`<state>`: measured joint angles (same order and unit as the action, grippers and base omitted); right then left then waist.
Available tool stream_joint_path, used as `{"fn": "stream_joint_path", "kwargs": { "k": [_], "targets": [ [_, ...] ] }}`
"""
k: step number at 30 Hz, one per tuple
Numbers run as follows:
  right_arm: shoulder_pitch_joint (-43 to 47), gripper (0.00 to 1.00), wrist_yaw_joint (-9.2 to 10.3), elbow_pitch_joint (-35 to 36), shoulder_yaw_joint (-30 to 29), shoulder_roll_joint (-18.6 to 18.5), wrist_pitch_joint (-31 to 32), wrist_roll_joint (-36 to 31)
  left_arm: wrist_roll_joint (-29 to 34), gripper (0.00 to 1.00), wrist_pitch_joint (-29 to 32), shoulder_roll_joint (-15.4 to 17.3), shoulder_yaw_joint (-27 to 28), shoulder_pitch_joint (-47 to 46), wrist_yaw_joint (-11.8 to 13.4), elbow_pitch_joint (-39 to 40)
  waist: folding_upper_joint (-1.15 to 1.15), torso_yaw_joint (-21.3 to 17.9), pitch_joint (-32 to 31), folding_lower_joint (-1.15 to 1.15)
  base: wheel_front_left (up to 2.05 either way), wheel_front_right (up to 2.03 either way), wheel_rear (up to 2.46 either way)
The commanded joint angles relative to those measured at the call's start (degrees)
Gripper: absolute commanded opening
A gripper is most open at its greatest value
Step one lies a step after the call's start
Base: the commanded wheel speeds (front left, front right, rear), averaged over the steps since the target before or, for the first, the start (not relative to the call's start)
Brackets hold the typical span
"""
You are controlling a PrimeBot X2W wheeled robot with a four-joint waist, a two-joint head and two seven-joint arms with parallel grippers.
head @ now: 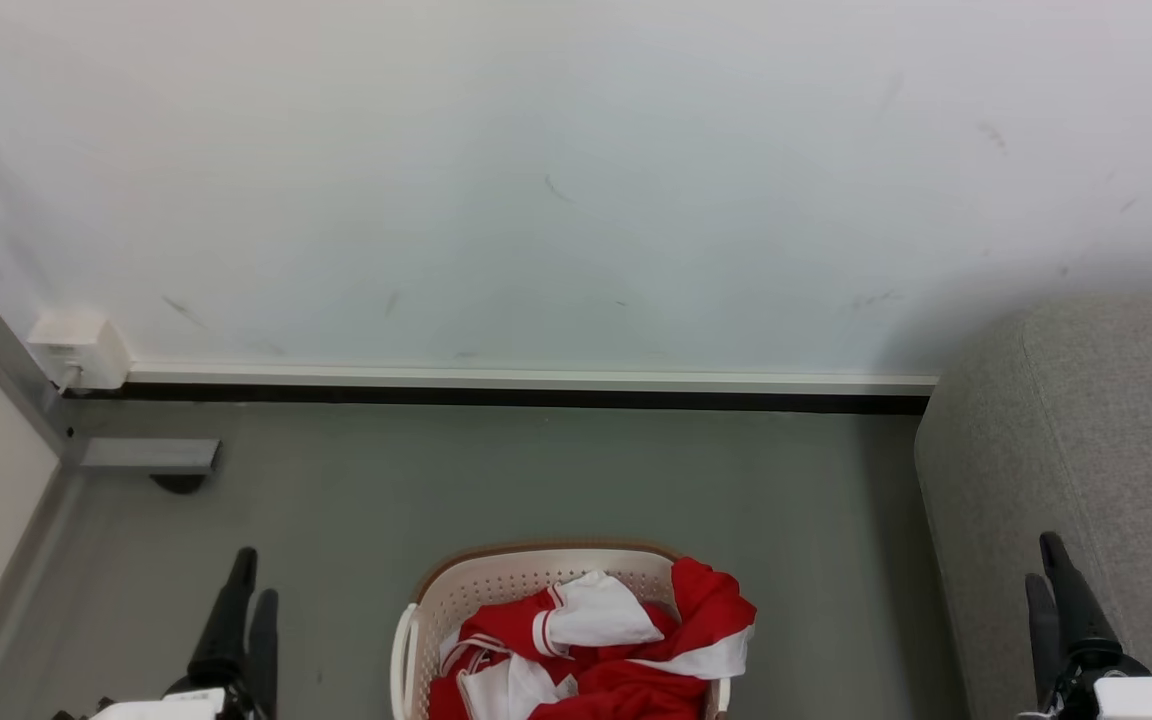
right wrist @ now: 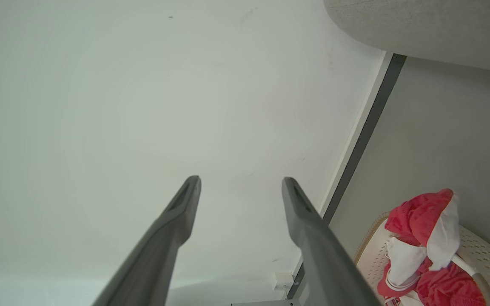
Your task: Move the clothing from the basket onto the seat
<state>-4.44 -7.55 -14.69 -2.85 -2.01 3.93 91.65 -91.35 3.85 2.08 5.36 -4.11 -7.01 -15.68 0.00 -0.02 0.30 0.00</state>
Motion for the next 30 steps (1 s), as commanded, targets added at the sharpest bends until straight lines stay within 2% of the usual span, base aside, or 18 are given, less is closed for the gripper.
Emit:
{"fn": "stream_joint_path", "kwargs": {
  "k": [1,6,15,30],
  "targets": [
    [-1.91,1.0,0.01,1.7,1.06,-0.75,-0.84,-1.41,1.62,1.0,-0.83,0.45,0.13,-1.56,-0.14,1.54,0.0,-0.03,0.02,0.0,0.0,0.0,0.0],
    [-2.46,1.0,0.01,2.49,2.12,-1.04,-1.94,-4.51,5.07,1.0,-1.88,0.47,0.5,-1.52,-0.17,2.47,0.0,-0.13,0.0,0.0,0.0,0.0,0.0],
    [-2.76,1.0,0.02,4.11,4.31,-1.21,-4.17,-14.09,16.82,1.0,-4.09,0.51,0.69,-1.2,-0.21,4.58,0.0,-0.31,-0.15,0.0,0.0,0.0,0.0],
    [-3.11,1.0,0.04,5.23,7.99,-1.94,-7.39,-33.3,35.18,1.0,-7.34,0.63,-0.41,-1.01,2.76,6.44,0.0,-0.41,-0.35,0.0,0.0,0.0,0.0]
  ]
}}
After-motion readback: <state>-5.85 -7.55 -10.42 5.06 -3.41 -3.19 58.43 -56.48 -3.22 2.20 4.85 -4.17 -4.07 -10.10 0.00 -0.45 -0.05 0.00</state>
